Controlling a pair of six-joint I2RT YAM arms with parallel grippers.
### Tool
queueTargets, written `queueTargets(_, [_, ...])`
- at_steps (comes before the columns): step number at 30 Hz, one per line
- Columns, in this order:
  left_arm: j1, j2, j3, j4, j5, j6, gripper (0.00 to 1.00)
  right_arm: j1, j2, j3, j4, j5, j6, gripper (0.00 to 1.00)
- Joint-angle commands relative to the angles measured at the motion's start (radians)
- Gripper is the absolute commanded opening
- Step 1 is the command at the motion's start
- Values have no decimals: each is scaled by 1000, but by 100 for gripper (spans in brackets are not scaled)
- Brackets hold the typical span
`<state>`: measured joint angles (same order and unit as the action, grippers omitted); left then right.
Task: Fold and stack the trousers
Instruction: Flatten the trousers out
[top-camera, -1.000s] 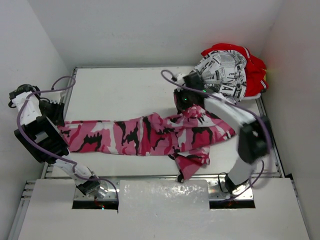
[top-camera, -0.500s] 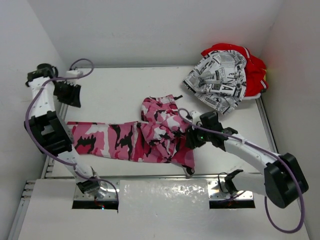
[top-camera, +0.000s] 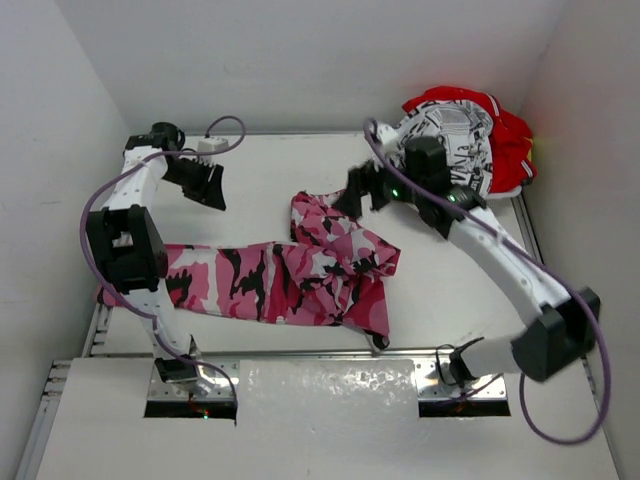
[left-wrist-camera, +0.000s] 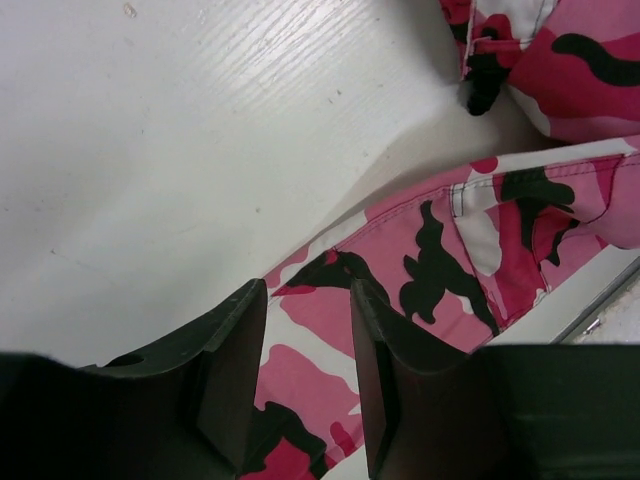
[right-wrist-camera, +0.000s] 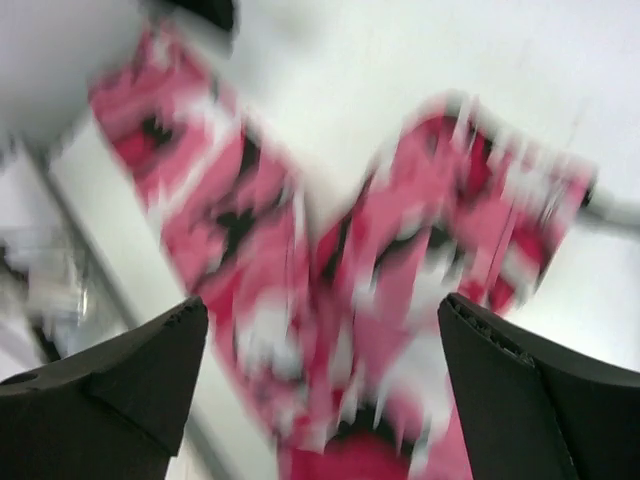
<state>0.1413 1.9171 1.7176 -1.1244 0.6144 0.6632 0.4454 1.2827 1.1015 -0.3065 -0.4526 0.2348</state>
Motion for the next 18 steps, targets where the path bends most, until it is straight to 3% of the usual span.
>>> queueTargets(1, [3,-29,-18,77,-2,-56,37,13,229,228,10,93,63,93])
queueTargets(2, [3,-33,-22,87,-13,-63,37,19,301,298,-31,224,67,93])
queueTargets(4, [7,-38,-32,94,-30,-77,37,26,521,493,-126,297,84,93])
queueTargets(8, [17,-69,-68,109,-35,-77,37,53,869,917,-288,276,83,97])
queueTargets(11, [26,-81,-104,121,-50,-74,38,102,1064,1101,-385,273,58,99])
queueTargets(16, [32,-79,-127,120,-59,-71,38,153,1118,1008,-375,371,54,96])
queueTargets(18, [32,-82,-125,120,-51,-68,38,153,1113,968,-388,391,38,83])
